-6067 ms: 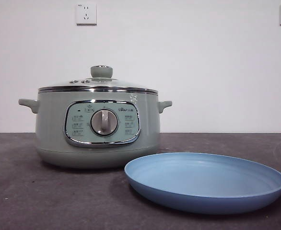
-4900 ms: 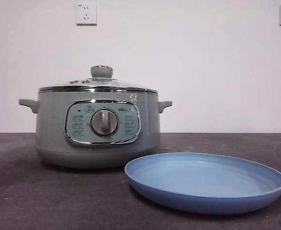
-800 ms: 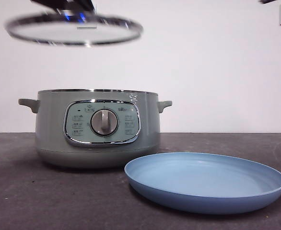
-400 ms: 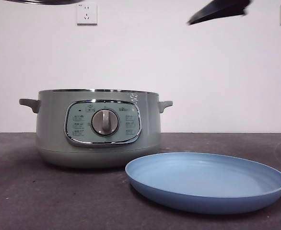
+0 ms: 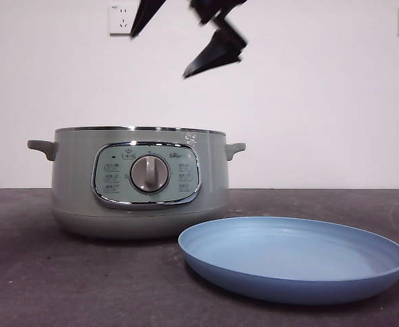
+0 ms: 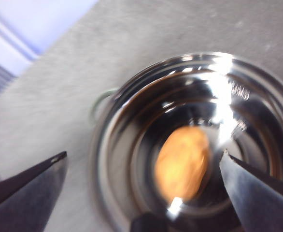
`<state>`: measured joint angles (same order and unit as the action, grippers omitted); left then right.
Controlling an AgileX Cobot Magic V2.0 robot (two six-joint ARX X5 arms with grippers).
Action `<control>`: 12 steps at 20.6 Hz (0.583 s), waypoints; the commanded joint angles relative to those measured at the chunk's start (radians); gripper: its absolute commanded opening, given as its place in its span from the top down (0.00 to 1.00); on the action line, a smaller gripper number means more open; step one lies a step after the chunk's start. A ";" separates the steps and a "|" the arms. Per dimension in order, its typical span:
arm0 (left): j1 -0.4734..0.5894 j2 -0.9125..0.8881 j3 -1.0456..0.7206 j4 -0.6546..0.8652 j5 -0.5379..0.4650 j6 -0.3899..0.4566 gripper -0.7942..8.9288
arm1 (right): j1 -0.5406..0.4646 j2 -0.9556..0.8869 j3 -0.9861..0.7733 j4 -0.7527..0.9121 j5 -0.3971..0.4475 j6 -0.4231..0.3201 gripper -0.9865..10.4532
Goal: Take the potato out from the steamer,put the potato on the plate,close the lid
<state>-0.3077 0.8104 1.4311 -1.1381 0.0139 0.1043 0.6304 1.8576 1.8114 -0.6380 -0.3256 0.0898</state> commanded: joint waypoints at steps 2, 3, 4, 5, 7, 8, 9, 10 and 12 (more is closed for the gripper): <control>0.002 -0.046 0.004 0.002 -0.014 -0.025 0.93 | 0.043 0.117 0.062 0.012 0.097 -0.027 0.37; 0.002 -0.048 0.004 -0.005 -0.014 -0.026 0.93 | 0.057 0.142 0.062 0.026 0.131 -0.039 0.37; 0.002 -0.049 0.004 -0.013 -0.014 -0.026 0.93 | 0.068 0.163 0.062 0.032 0.161 -0.048 0.37; 0.002 -0.049 0.004 -0.016 -0.014 -0.026 0.93 | 0.076 0.182 0.062 0.034 0.188 -0.057 0.37; 0.002 -0.048 0.004 -0.018 -0.014 -0.026 0.93 | 0.098 0.226 0.062 0.041 0.238 -0.063 0.37; 0.002 -0.048 0.004 -0.018 -0.014 -0.026 0.93 | 0.099 0.243 0.062 0.042 0.259 -0.064 0.37; 0.002 -0.048 0.004 -0.020 -0.013 -0.026 0.93 | 0.104 0.260 0.062 0.047 0.275 -0.064 0.37; 0.002 -0.048 0.004 -0.025 -0.013 -0.026 0.93 | 0.112 0.280 0.062 0.052 0.286 -0.064 0.37; 0.002 -0.048 0.004 -0.037 -0.013 -0.025 0.93 | 0.113 0.303 0.062 0.054 0.304 -0.063 0.37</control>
<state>-0.3077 0.7746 1.4307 -1.2106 0.0017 0.0853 0.7403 2.1487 1.8721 -0.5903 -0.0254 0.0330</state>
